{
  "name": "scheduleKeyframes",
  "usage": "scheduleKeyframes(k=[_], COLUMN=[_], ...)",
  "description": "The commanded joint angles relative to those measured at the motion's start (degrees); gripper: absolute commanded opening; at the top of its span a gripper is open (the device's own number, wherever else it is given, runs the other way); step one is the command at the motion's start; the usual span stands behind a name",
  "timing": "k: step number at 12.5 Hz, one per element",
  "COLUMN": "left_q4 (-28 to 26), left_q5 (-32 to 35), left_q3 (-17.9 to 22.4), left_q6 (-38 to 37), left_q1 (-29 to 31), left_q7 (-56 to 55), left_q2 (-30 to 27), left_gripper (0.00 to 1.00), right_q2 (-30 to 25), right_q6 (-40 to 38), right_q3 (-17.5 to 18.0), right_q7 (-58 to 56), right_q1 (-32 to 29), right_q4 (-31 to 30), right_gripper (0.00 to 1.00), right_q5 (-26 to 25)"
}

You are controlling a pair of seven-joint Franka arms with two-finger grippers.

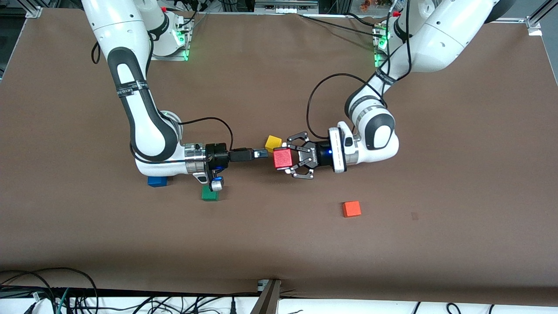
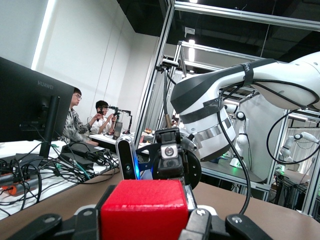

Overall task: Pass red block to right arm, stack on blue
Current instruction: 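Grasp the red block with the right gripper and open the left gripper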

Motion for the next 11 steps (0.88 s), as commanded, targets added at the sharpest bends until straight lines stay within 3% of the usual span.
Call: scheduleKeyframes(k=[1,7,8,9,10,11], left_q4=[1.53,1.53,1.53,1.27,0.92,0.83], left_q5=[-2.11,-5.09,-5.70,-7.10,-8.94,-9.75], left_q3=[0.12,0.21,0.12,0.12,0.12,0.12], left_q6=[0.40,2.16,2.16,2.25,2.43,2.60], left_q1=[-1.62,-4.71,-4.71,-4.79,-5.40,-5.50], left_q7=[2.18,2.18,1.83,1.74,1.92,2.27], left_q2=[1.25,1.60,1.69,1.69,1.61,1.61], left_gripper=[0.00,0.00,0.01,0.49,0.99,1.00], right_q2=[-0.71,-0.80,-0.88,-0.97,-0.97,-0.97], right_q6=[1.01,3.91,4.35,4.36,4.36,4.36], right_q3=[-0.35,-0.35,-0.35,-0.35,-0.44,-0.44], right_q7=[-1.16,-1.16,-1.16,-1.16,-1.25,-1.25], right_q1=[0.82,1.96,2.31,2.31,2.22,2.31], right_q4=[-0.43,-0.08,0.01,0.01,0.27,0.27], right_gripper=[1.00,0.97,0.76,0.26,0.06,0.00], right_q5=[1.96,4.15,4.15,4.15,4.07,4.07])
